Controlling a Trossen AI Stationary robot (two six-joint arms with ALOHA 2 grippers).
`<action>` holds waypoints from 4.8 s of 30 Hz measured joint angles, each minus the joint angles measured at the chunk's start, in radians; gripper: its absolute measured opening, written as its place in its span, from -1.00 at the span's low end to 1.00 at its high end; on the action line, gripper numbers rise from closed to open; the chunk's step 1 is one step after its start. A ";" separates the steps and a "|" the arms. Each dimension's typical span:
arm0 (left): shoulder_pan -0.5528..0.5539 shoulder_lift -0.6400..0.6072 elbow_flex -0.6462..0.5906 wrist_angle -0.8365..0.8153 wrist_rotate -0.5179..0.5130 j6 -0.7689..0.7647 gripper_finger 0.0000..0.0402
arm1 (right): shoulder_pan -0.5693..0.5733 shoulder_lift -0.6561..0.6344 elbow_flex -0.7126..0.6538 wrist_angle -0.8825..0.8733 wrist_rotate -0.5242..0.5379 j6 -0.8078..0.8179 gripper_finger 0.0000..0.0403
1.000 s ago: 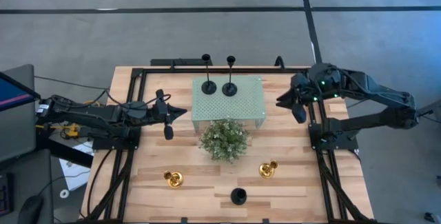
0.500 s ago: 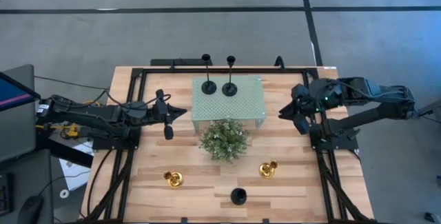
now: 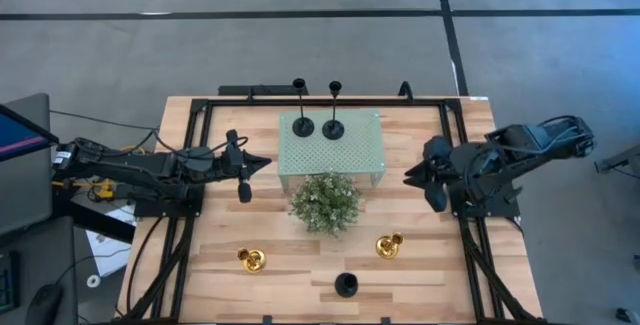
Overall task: Pick & Place candle stick holders
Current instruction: Put the black candle holder on the shelf
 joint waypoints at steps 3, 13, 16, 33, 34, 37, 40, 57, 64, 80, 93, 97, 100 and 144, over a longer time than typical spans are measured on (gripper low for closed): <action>0.000 0.000 0.000 0.000 0.000 0.000 -0.94 | 0.042 0.044 0.000 0.000 0.001 0.018 -0.50; 0.000 0.000 0.000 0.000 0.000 0.000 -0.94 | 0.164 0.232 0.000 0.000 0.057 0.063 -0.50; 0.000 0.000 0.000 0.000 0.000 0.000 -0.94 | 0.197 0.279 0.000 -0.002 0.058 0.091 -0.50; 0.000 0.000 0.000 0.000 0.000 -0.004 -0.94 | 0.301 0.319 0.000 0.014 0.158 0.174 -0.50; 0.000 0.000 0.000 0.000 0.000 -0.004 -0.94 | 0.305 0.319 0.000 0.036 0.159 0.174 -0.50; 0.000 0.000 0.000 0.000 0.000 -0.004 -0.94 | 0.312 0.319 0.000 0.125 0.159 0.132 -0.50; 0.000 0.000 0.000 0.000 0.000 -0.004 -0.94 | 0.325 0.319 0.000 0.214 0.159 0.047 -0.50; 0.000 0.000 0.000 0.000 0.000 -0.004 -0.94 | 0.324 0.523 0.000 0.462 -0.001 -0.247 -0.50; 0.000 0.000 0.000 0.000 0.000 -0.004 -0.94 | 0.313 0.618 -0.001 0.531 -0.002 -0.207 -0.46; 0.000 0.000 0.000 0.000 0.000 -0.004 -0.94 | 0.330 0.712 -0.002 0.729 -0.062 -0.196 0.13; 0.000 0.000 0.000 0.000 0.000 -0.004 -0.94 | 0.333 0.712 -0.001 0.819 -0.086 -0.193 -0.30; 0.000 0.000 0.000 0.000 0.000 -0.004 -0.94 | 0.333 0.712 -0.001 0.820 -0.086 -0.193 -0.41; 0.000 0.000 0.000 -0.001 0.000 -0.004 -0.94 | 0.333 0.712 -0.001 0.820 -0.086 -0.188 -0.48; 0.000 0.000 0.000 -0.008 0.000 -0.004 -0.94 | 0.292 0.716 0.000 0.712 0.052 -0.212 -1.00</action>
